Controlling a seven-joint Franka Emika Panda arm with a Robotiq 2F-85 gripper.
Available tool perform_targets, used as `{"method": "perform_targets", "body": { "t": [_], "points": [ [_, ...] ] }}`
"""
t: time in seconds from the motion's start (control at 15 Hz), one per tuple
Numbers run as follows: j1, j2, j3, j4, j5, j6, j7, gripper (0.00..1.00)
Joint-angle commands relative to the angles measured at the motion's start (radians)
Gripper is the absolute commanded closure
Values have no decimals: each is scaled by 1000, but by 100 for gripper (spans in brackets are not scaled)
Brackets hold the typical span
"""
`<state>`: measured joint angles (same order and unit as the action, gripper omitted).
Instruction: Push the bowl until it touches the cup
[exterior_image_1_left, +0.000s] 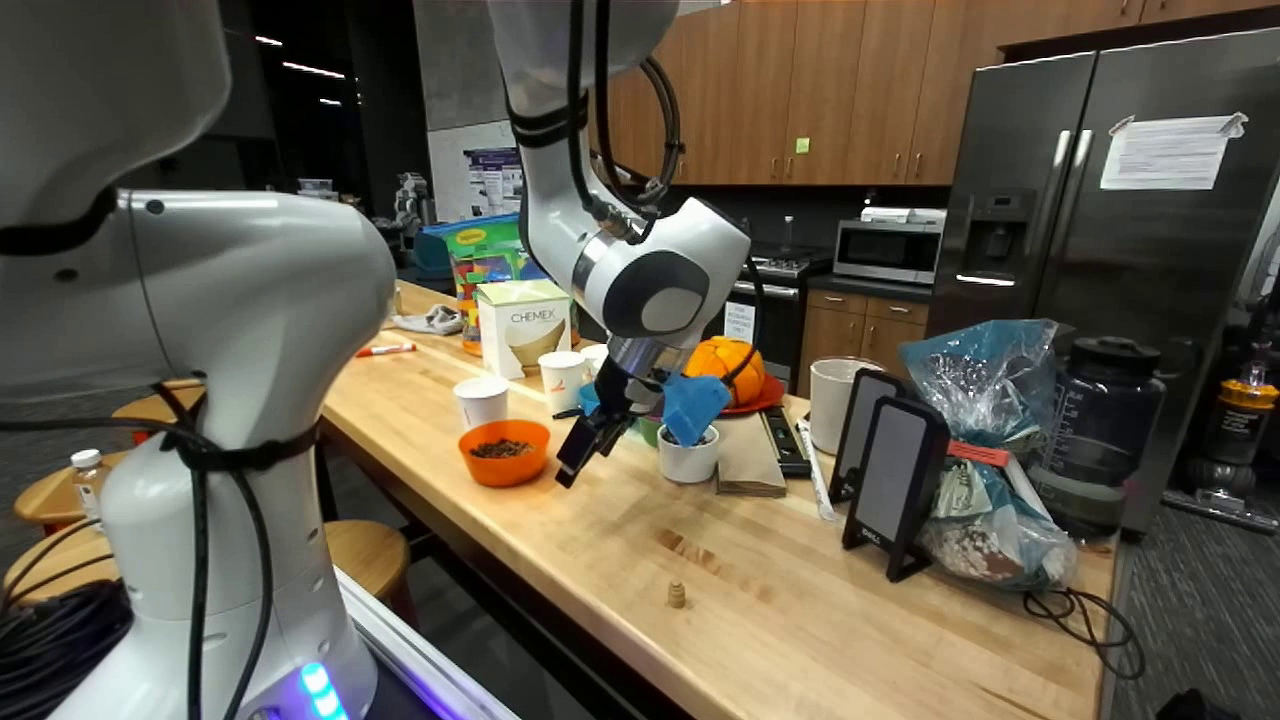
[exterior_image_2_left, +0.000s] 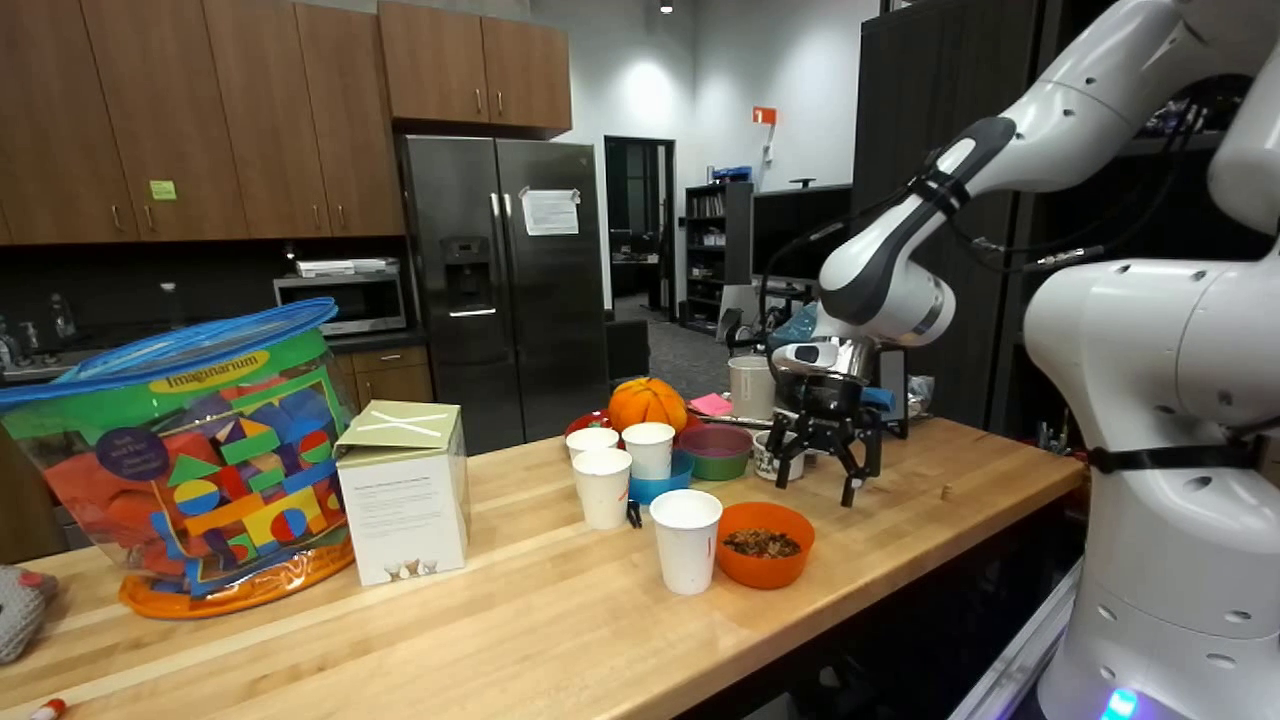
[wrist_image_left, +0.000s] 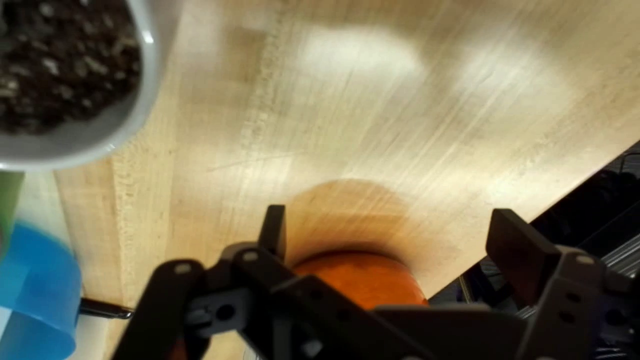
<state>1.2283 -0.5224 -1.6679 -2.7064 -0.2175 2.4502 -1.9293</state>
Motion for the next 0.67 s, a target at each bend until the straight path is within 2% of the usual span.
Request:
{"method": "perform_targets", "body": {
  "t": [0.0, 0.4, 0.6],
  "points": [
    [-98, 96, 98, -32, -8, 7, 30, 0],
    [-300, 184, 255, -59, 0, 12, 10, 0],
    [-444, 221, 363, -71, 1, 32, -4, 0]
  ]
}}
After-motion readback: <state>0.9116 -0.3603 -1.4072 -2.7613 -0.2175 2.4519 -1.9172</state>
